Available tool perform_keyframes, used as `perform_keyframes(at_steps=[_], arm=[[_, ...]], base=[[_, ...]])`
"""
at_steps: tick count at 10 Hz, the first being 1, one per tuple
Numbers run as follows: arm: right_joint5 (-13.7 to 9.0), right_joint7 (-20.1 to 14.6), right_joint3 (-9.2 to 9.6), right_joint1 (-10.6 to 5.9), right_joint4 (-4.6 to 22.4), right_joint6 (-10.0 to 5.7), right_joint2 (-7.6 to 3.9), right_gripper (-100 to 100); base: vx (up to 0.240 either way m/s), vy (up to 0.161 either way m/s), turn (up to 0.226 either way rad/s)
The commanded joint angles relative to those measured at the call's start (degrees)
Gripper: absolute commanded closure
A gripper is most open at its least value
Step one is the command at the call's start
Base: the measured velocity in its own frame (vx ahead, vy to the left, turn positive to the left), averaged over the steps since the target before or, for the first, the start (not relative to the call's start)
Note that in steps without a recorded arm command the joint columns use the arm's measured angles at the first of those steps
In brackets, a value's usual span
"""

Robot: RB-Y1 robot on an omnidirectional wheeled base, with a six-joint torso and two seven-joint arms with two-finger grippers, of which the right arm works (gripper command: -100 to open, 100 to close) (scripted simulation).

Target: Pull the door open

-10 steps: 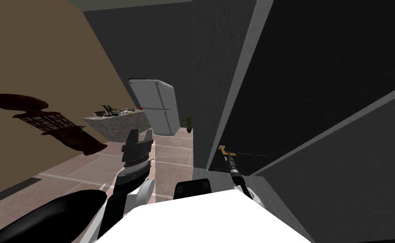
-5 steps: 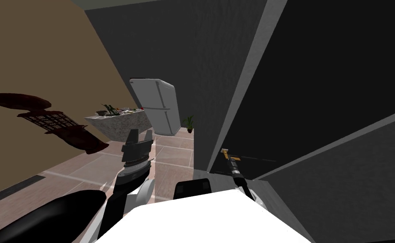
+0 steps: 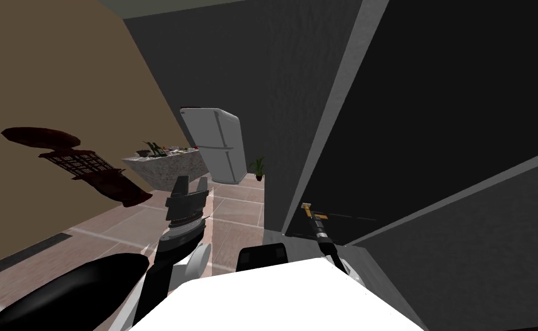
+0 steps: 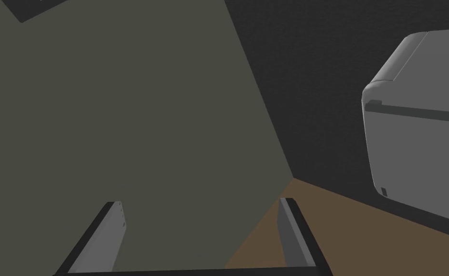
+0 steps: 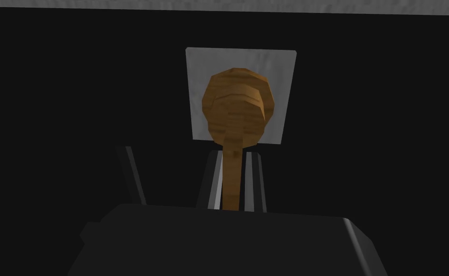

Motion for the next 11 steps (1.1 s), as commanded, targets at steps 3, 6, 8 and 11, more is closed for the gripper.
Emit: perform_keyframes(at_steps=[3, 6, 8, 11], arm=[[0.5, -1.6, 1.11, 1.14, 0.5, -1.90, -1.21, 100], [1.1, -3.7, 2.55, 2.74, 0.8, -4.38, -2.95, 100], [1.5, -4.8, 3.33, 3.60, 1.0, -5.72, -3.89, 100], [1.8, -5.3, 3.84, 4.39, 1.5, -6.84, -4.15, 100]], base=[[-0.182, -0.043, 0.115], [-0.229, -0.034, 0.150], [-0.207, -0.038, 0.132], [-0.141, -0.038, 0.116]])
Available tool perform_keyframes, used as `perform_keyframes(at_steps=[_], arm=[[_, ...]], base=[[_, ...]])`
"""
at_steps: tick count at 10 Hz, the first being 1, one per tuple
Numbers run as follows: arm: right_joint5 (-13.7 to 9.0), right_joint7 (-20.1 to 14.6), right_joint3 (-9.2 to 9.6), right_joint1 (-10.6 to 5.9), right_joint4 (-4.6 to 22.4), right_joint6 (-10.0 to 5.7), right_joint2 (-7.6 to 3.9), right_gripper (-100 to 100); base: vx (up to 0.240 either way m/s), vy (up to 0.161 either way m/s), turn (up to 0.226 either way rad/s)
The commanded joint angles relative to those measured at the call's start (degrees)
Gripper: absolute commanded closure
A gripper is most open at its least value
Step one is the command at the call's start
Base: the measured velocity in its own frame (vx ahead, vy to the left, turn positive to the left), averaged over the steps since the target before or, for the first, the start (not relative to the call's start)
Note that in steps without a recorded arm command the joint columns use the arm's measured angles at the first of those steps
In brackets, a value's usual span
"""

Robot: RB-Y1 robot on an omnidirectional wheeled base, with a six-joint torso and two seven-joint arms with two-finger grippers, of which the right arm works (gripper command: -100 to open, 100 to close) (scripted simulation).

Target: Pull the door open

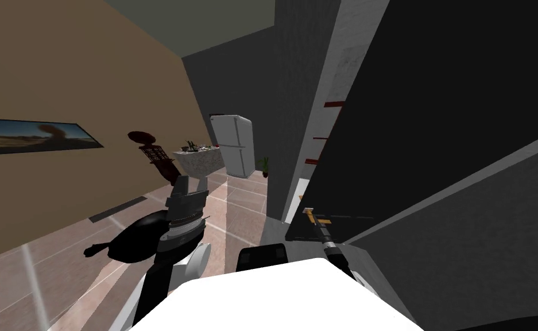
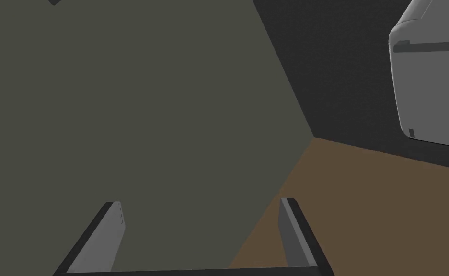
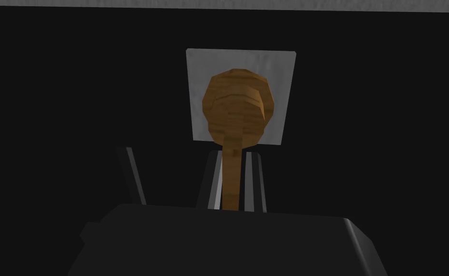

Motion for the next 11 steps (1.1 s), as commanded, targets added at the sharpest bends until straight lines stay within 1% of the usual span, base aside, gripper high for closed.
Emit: perform_keyframes(at_steps=[1, 5, 6, 8, 9, 10, 11], arm=[[0.2, -0.5, 0.39, 0.64, 0.1, -1.06, -0.38, 100], [0.7, -1.9, 1.26, 1.84, 1.2, -4.23, -1.66, 100], [0.9, -2.4, 1.54, 2.23, 1.6, -5.25, -2.07, 100], [1.1, -2.9, 1.85, 2.67, 2.0, -6.40, -2.54, 100], [1.2, -2.6, 2.06, 2.31, 2.0, -5.94, -2.10, 100], [1.3, -3.0, 2.30, 2.59, 2.8, -7.07, -2.39, 100], [1.4, -3.1, 2.38, 2.67, 3.2, -7.58, -2.55, 100]], base=[[-0.197, -0.067, 0.126], [-0.225, -0.064, 0.155], [-0.209, -0.071, 0.179], [-0.199, -0.040, 0.112], [-0.087, -0.001, 0.013], [-0.174, -0.042, 0.143], [-0.243, -0.060, 0.256]])
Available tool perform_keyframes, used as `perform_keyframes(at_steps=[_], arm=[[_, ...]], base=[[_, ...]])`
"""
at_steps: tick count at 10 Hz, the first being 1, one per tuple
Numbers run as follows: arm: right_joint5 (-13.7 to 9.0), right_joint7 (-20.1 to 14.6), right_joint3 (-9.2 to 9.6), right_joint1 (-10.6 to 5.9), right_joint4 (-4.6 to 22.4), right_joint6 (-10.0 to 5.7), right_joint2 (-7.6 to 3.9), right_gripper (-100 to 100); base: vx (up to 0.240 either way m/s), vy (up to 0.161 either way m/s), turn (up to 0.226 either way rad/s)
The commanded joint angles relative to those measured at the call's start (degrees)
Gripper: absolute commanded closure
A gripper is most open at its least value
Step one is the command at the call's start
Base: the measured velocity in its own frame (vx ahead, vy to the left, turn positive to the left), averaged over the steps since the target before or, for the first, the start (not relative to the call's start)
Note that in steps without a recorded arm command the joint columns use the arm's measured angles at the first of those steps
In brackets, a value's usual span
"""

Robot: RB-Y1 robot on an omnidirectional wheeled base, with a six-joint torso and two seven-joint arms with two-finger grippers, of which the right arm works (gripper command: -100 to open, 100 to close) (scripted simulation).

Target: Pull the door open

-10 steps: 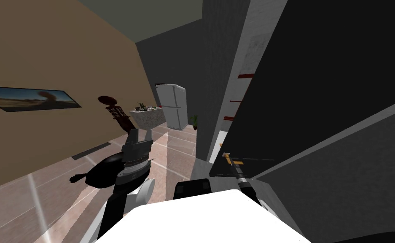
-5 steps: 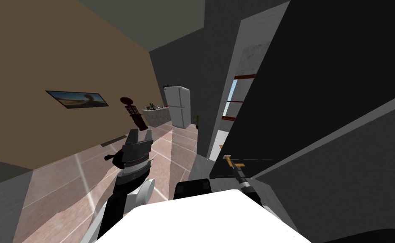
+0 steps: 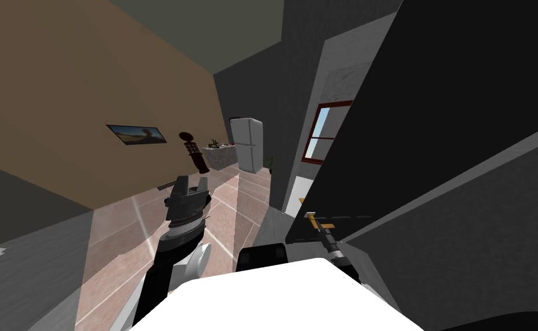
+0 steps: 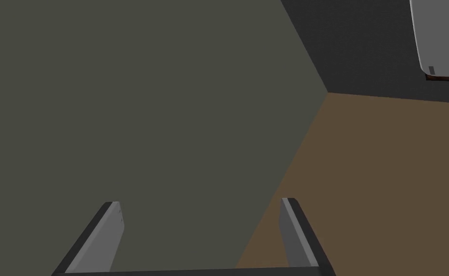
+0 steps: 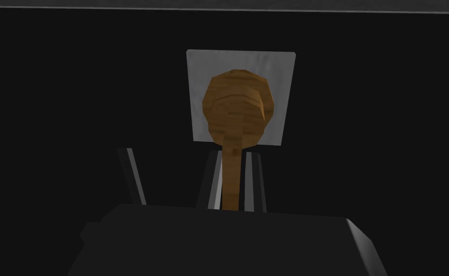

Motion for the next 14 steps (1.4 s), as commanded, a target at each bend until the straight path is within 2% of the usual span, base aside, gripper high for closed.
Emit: perform_keyframes(at_steps=[1, 8, 9, 14], arm=[[0.1, -0.3, 0.25, 0.46, 0.4, -0.96, -0.26, 100], [0.4, -1.6, 0.84, 1.14, 3.1, -5.16, -1.61, 100], [0.5, -1.4, 0.96, 0.83, 3.2, -4.83, -1.36, 100], [0.7, -2.1, 1.47, 0.35, 5.5, -7.00, -1.94, 100]], base=[[-0.204, -0.066, 0.200], [-0.226, -0.059, 0.162], [-0.103, -0.016, 0.022], [-0.198, -0.061, 0.167]])
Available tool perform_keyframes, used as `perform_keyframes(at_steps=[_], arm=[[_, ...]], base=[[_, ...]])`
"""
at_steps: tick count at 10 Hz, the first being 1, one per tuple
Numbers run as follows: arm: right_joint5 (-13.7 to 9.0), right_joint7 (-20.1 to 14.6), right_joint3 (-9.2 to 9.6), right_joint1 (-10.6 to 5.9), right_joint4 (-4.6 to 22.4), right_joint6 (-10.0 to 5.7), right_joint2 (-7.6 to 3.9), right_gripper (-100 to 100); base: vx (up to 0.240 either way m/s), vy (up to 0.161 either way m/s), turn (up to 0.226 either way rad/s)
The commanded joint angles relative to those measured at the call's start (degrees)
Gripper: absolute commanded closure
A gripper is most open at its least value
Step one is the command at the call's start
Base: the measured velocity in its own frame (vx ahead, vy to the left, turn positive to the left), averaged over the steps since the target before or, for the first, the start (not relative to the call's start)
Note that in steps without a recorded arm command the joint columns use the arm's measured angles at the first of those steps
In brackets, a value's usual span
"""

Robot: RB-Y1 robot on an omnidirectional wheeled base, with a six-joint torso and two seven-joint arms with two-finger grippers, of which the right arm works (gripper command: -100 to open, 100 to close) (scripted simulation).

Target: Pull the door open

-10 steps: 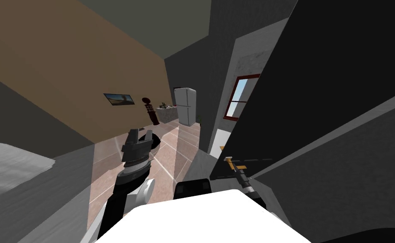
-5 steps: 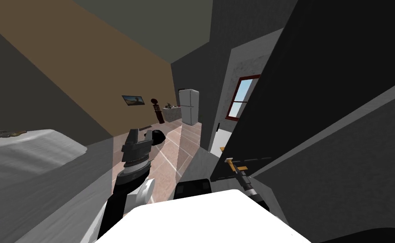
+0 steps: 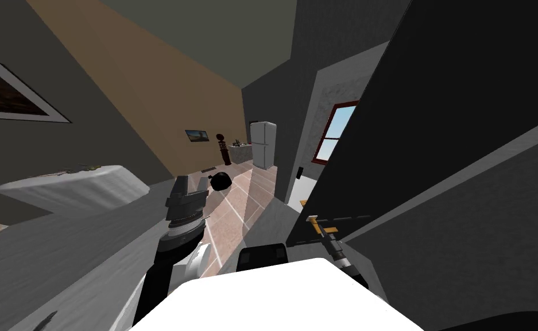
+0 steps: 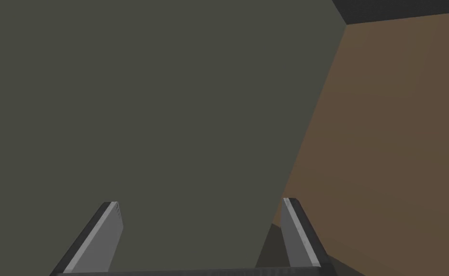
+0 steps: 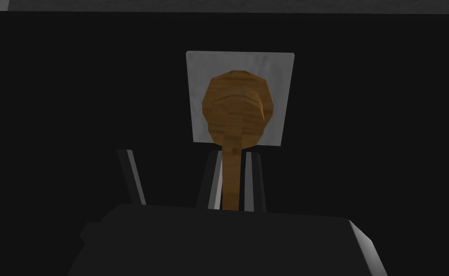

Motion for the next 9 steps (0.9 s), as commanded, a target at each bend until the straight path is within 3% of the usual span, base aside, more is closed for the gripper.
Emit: perform_keyframes(at_steps=[1, 6, 7, 9], arm=[[0.0, -0.2, -0.01, 0.03, 0.5, -0.57, -0.29, 100], [0.1, -0.7, 0.33, -0.47, 2.4, -2.43, -0.86, 100], [0.2, -0.6, 0.49, -0.31, 2.0, -1.92, -0.60, 100], [0.3, -0.7, 0.65, -0.59, 2.7, -2.36, -0.67, 100]], base=[[-0.228, -0.067, 0.177], [-0.212, -0.056, 0.148], [-0.094, -0.020, 0.034], [-0.151, -0.036, 0.154]])
